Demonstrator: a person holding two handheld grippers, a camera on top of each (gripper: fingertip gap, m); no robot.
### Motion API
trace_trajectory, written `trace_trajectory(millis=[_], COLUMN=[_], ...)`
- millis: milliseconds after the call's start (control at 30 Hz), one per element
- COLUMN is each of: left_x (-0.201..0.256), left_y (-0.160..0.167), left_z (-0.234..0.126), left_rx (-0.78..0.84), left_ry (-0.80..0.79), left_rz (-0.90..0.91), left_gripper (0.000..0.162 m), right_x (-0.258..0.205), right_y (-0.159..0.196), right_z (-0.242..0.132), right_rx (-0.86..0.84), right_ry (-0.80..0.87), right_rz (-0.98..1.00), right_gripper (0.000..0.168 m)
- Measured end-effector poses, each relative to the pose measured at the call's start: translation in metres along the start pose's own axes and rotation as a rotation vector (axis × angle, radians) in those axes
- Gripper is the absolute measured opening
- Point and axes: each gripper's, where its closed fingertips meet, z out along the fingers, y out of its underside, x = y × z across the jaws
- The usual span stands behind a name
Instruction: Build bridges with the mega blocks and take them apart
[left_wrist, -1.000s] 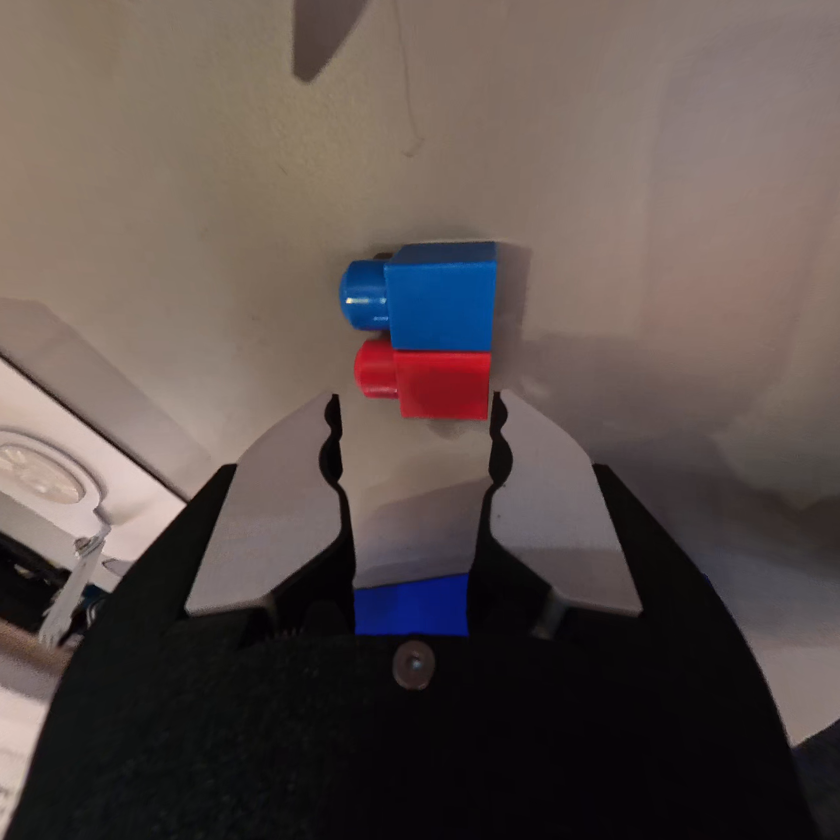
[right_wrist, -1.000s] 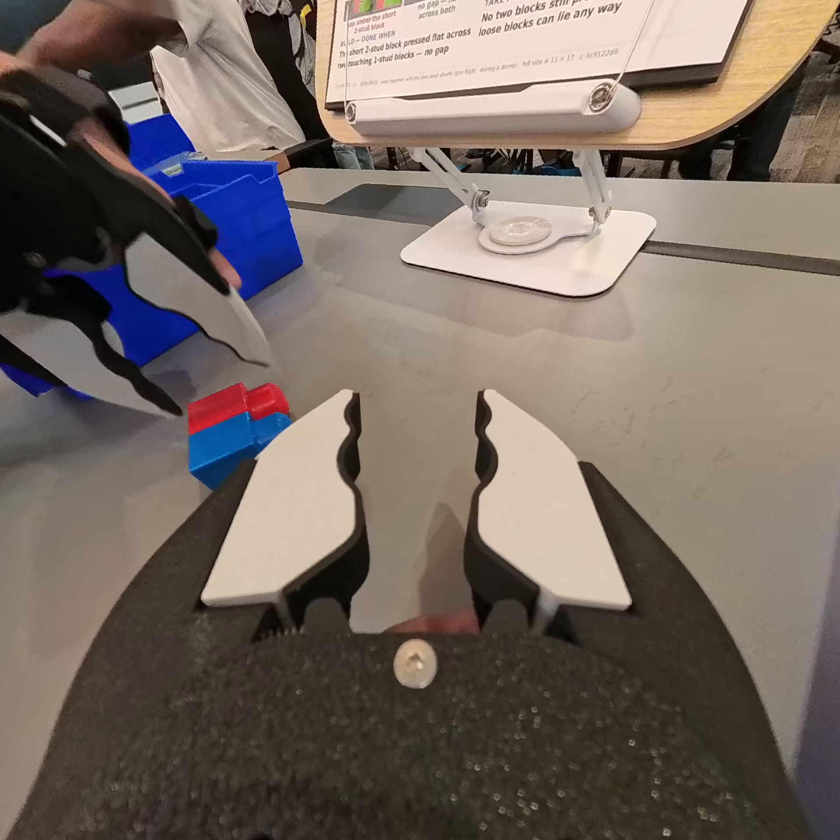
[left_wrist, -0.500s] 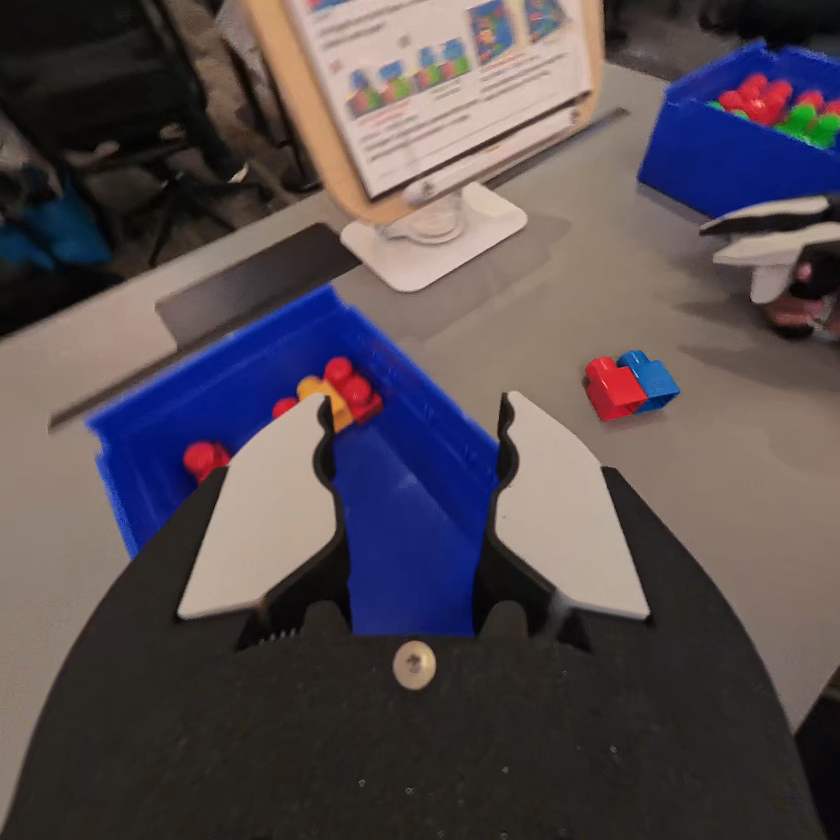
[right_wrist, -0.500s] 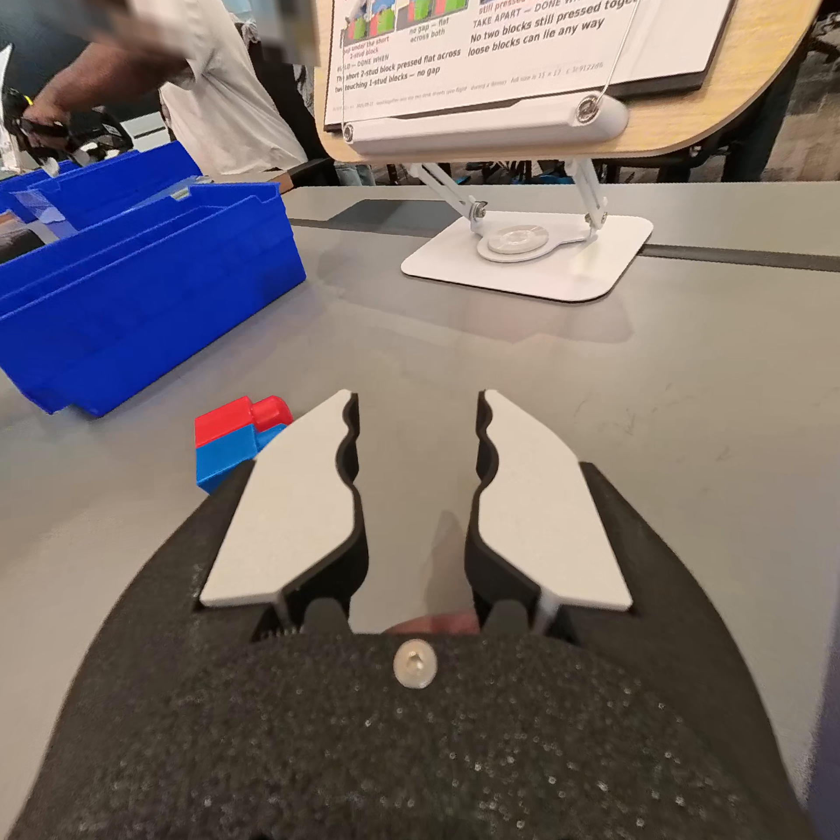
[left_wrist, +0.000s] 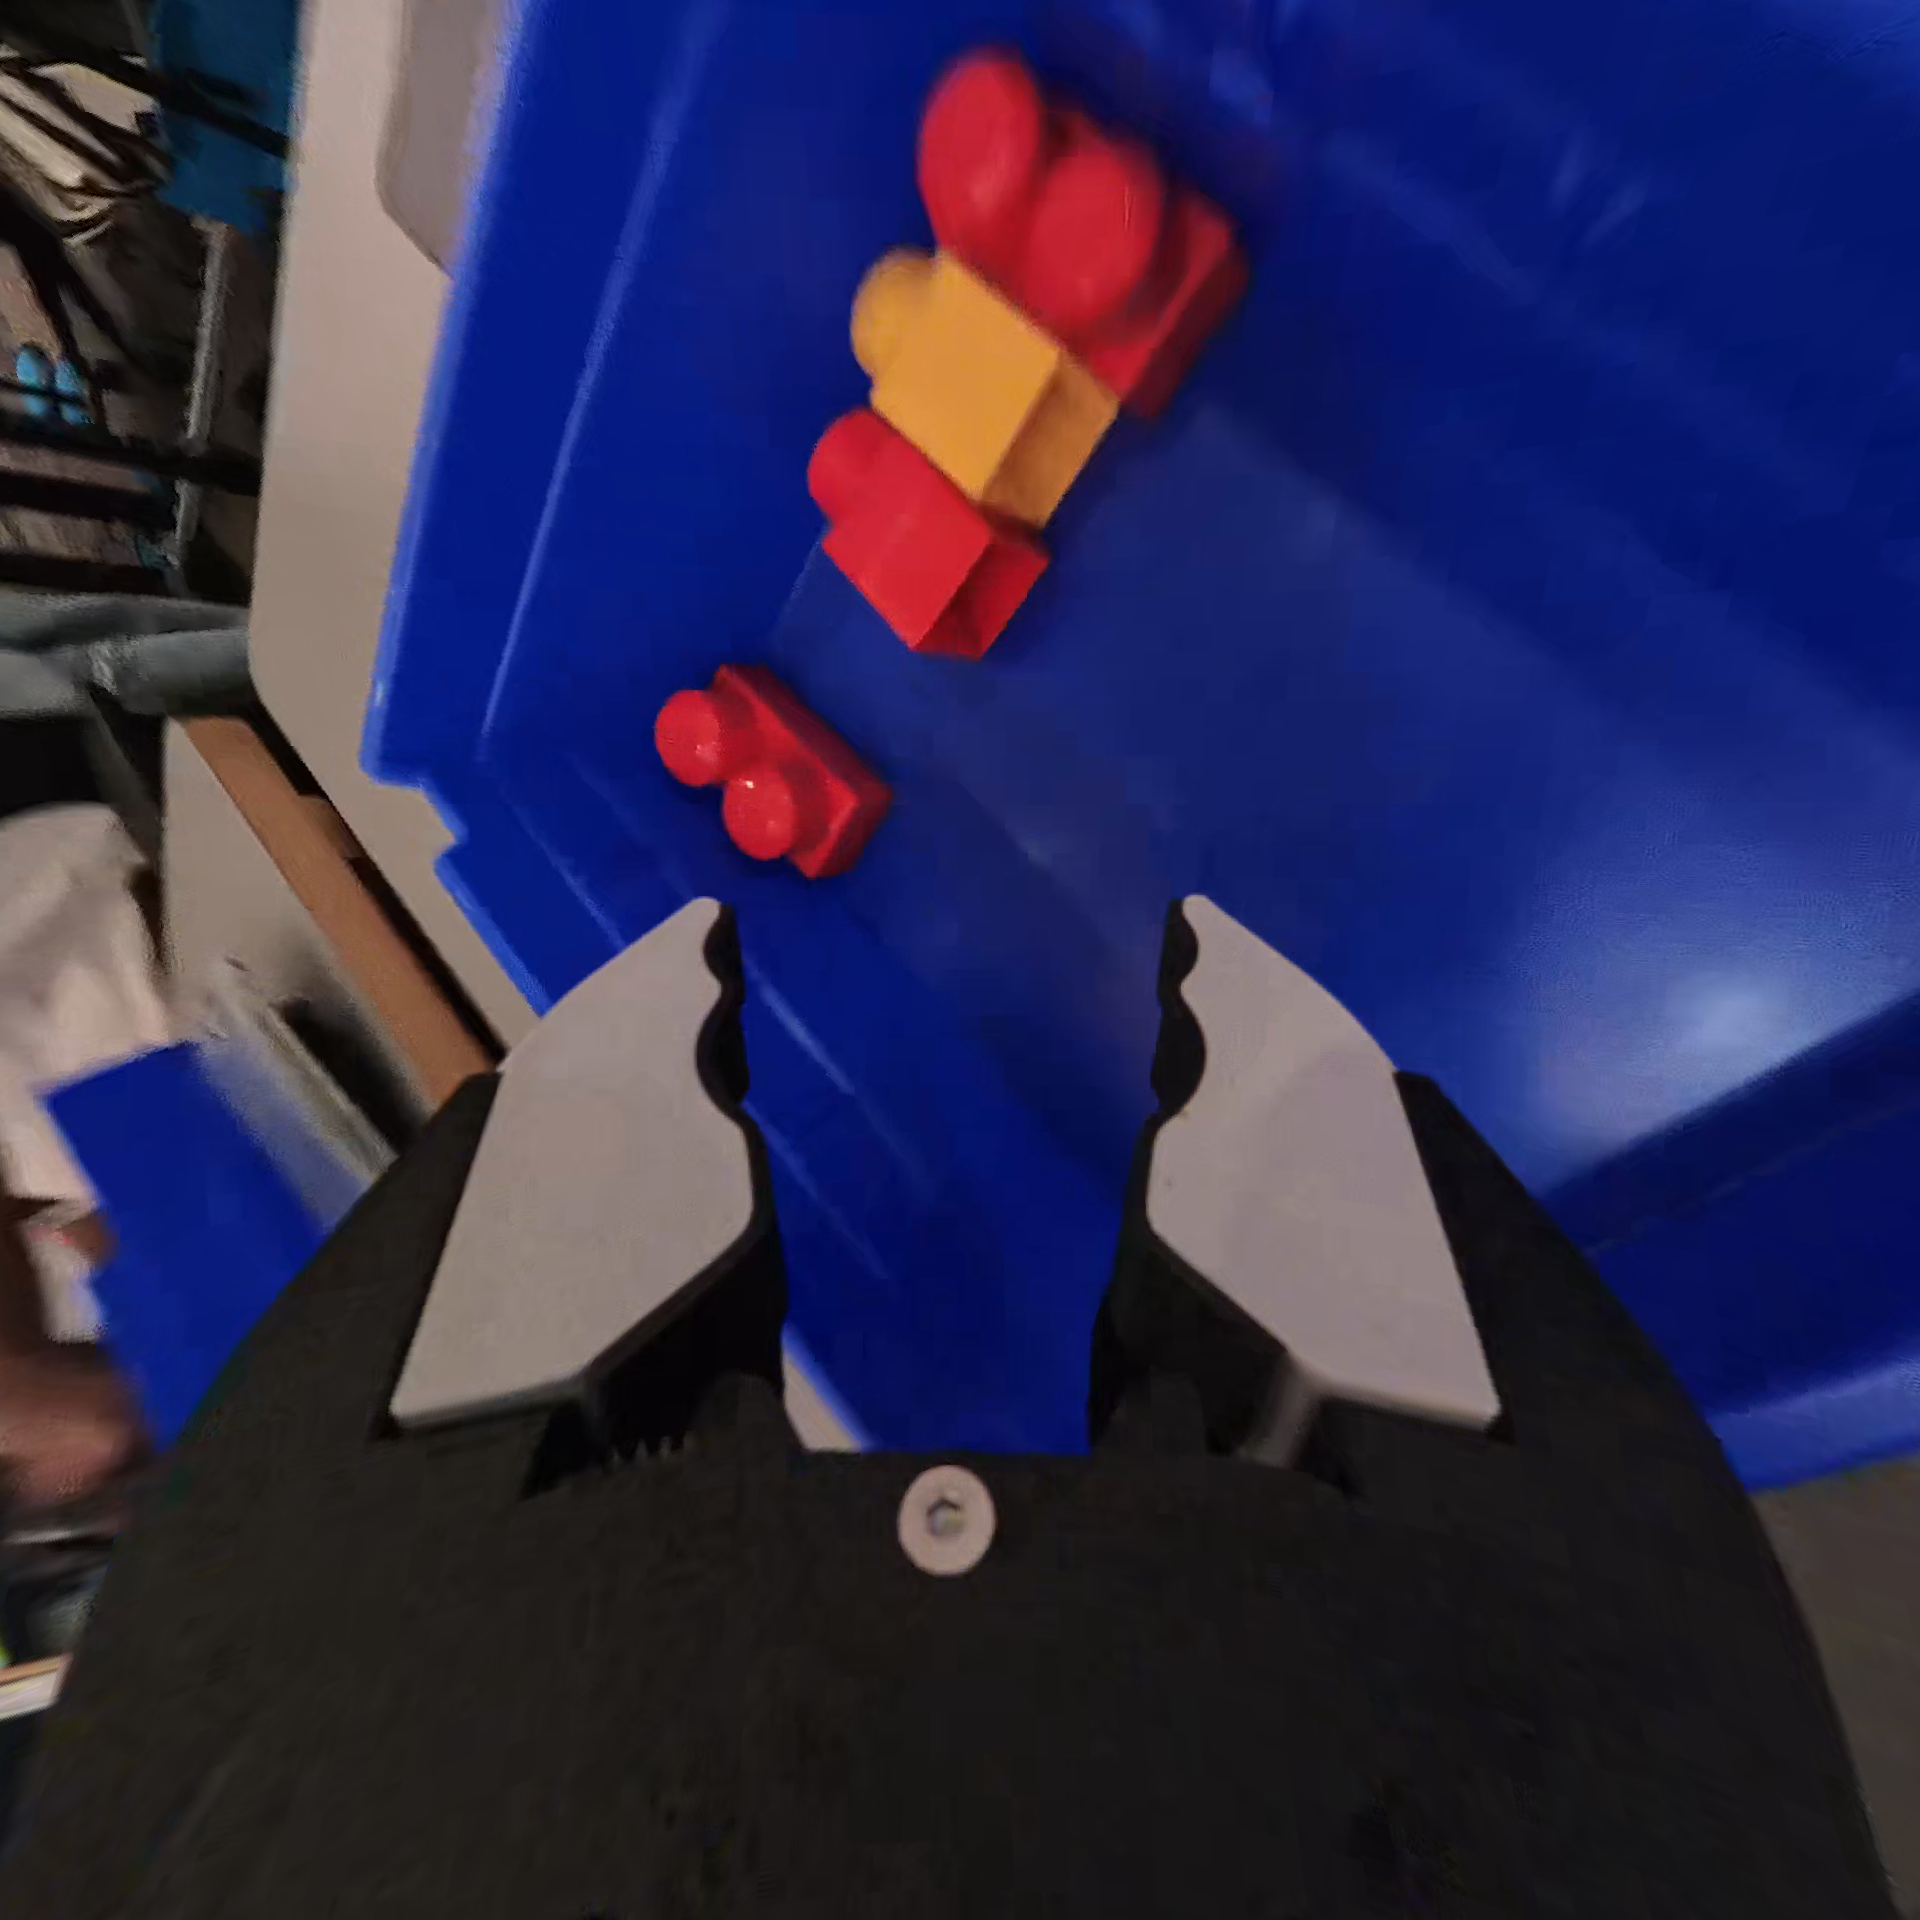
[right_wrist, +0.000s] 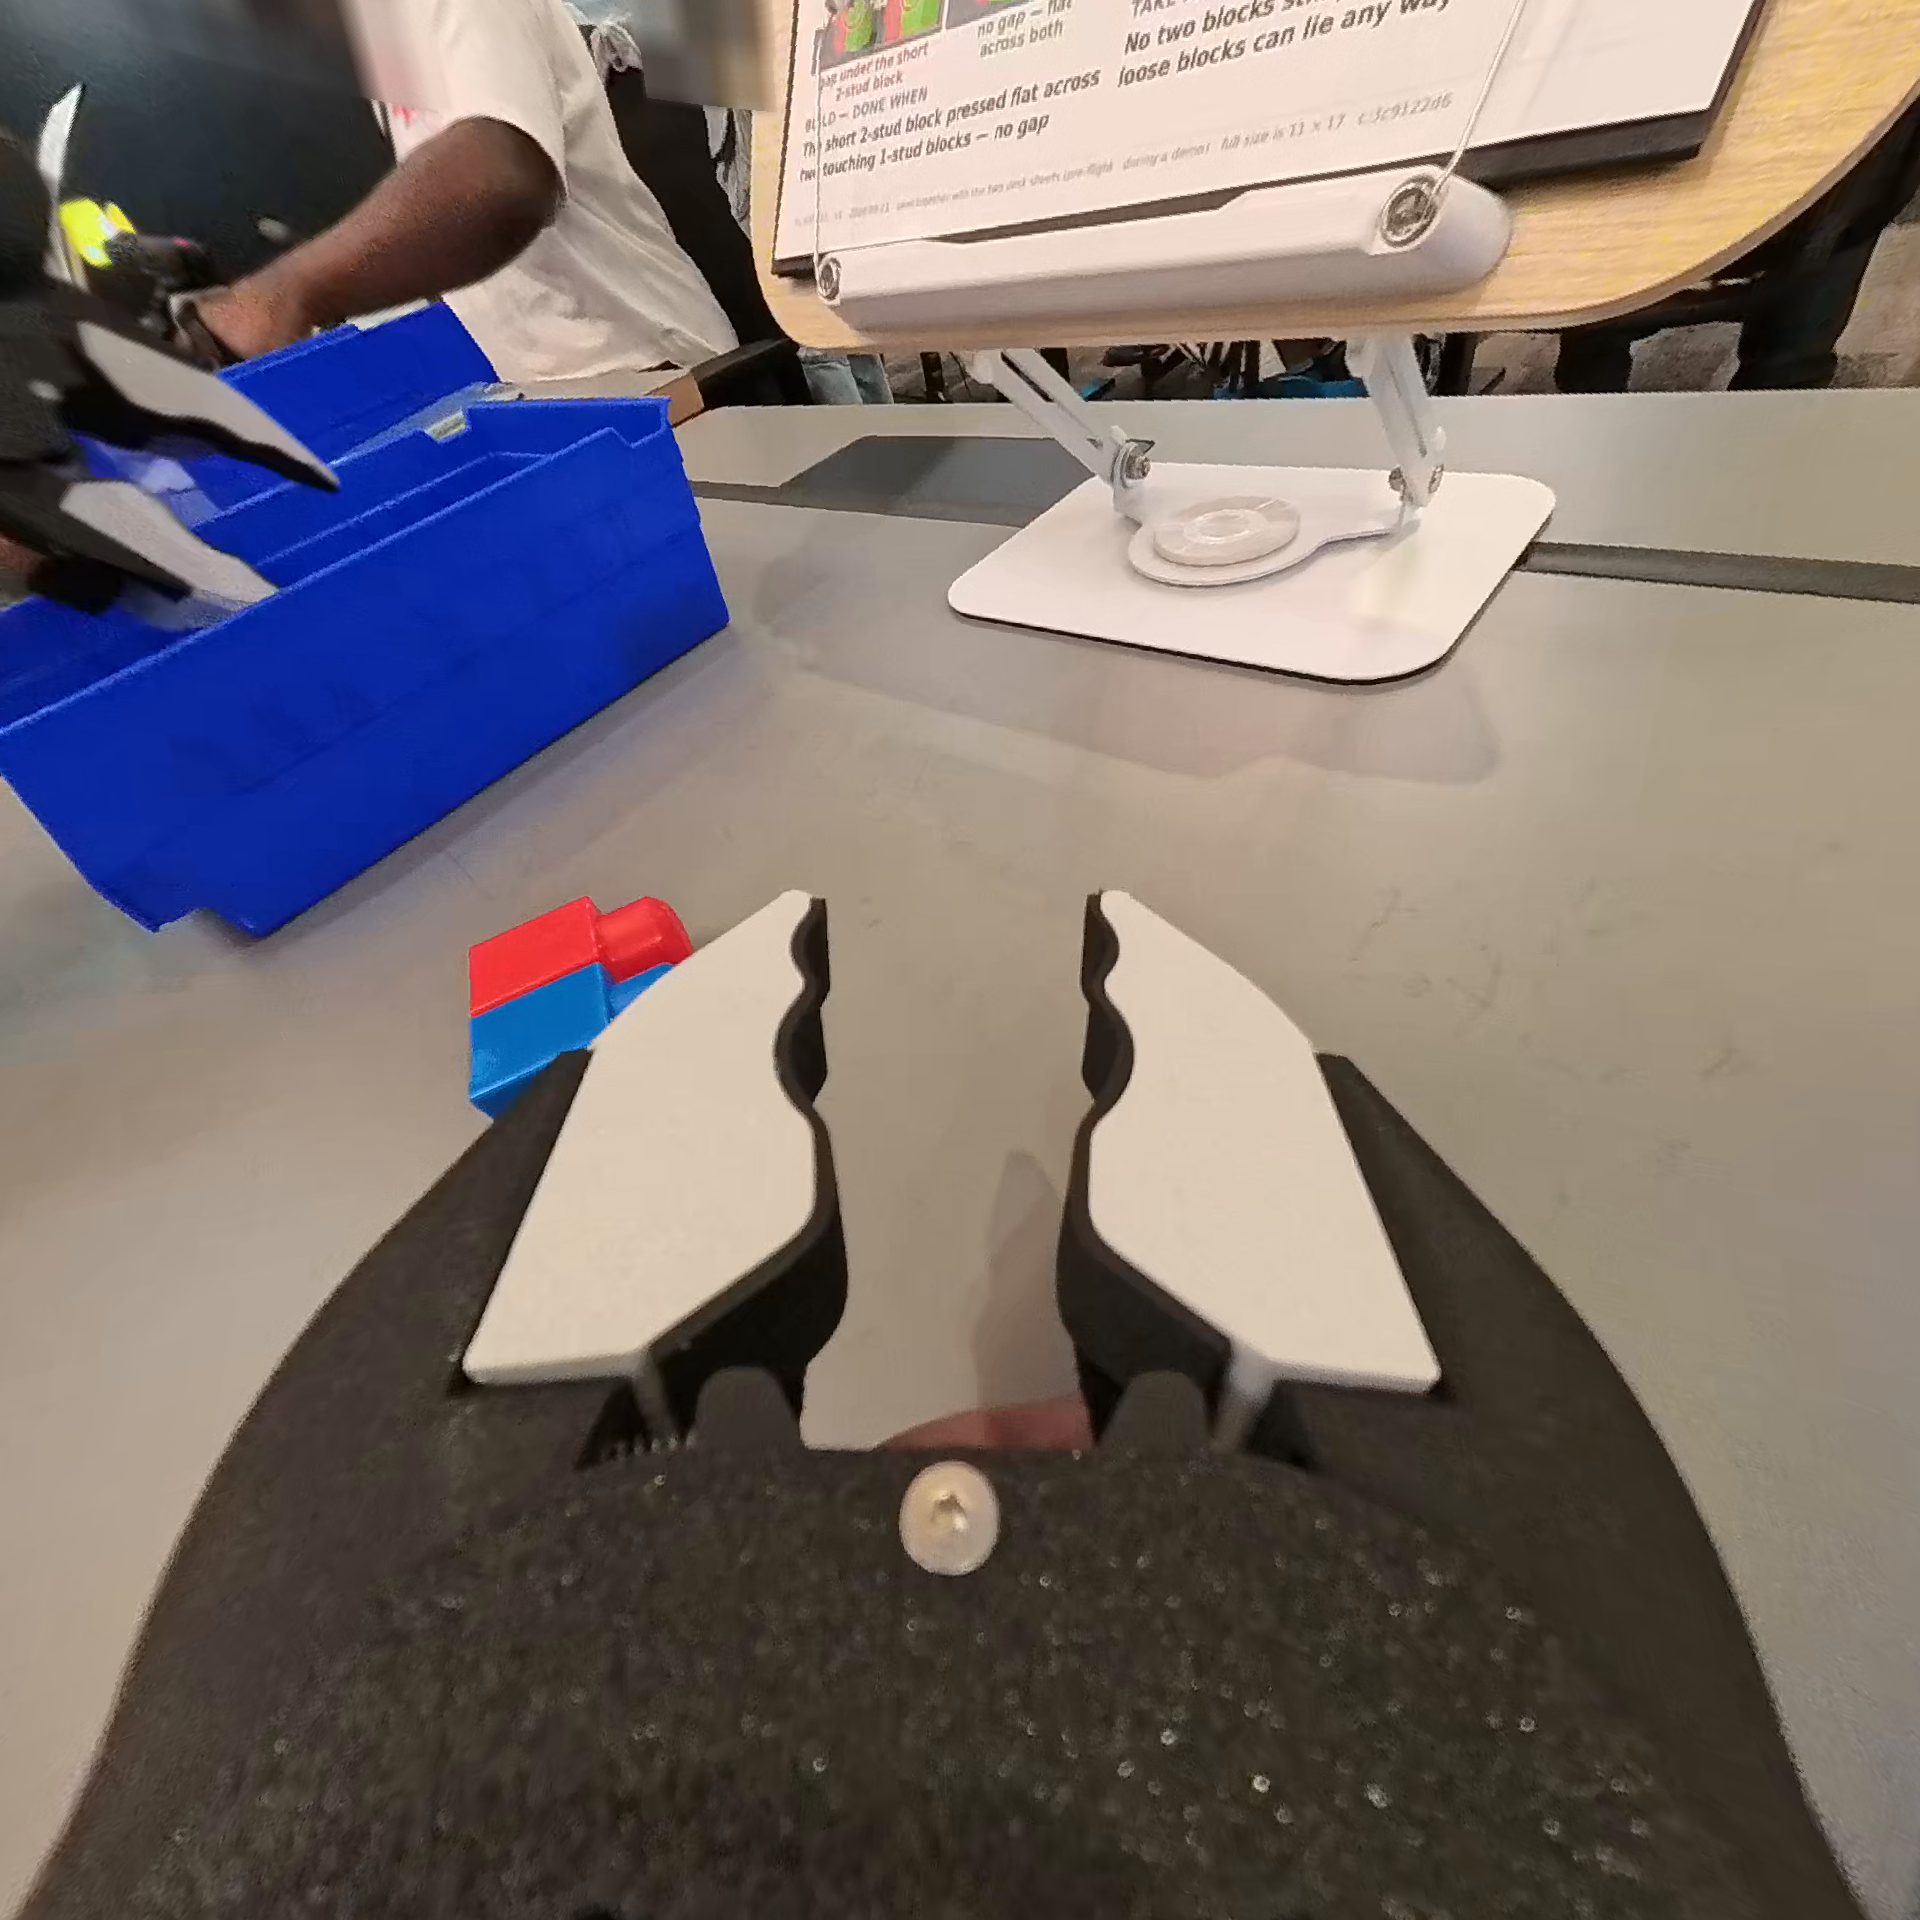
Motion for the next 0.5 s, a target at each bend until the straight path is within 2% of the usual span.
trace_trajectory(millis=[133,200,367,500], left_x=[-0.018,-0.033,-0.053,-0.063], left_y=[0.012,0.018,0.019,0.024], left_z=[0.035,0.050,0.076,0.088], left_rx=[-0.208,-0.301,-0.421,-0.534], left_ry=[0.104,0.102,0.201,0.214], left_rz=[0.316,0.475,0.578,0.699], left_gripper=[0.074,0.073,0.075,0.078], right_x=[-0.002,-0.002,-0.001,-0.001], right_y=[0.001,0.002,0.002,0.003], right_z=[0.001,0.002,-0.001,-0.003], right_rx=[-0.011,-0.016,-0.010,-0.008], right_ry=[0.000,-0.001,-0.011,-0.022], right_rz=[-0.017,-0.023,0.003,0.023], right_gripper=[0.047,0.047,0.047,0.047])
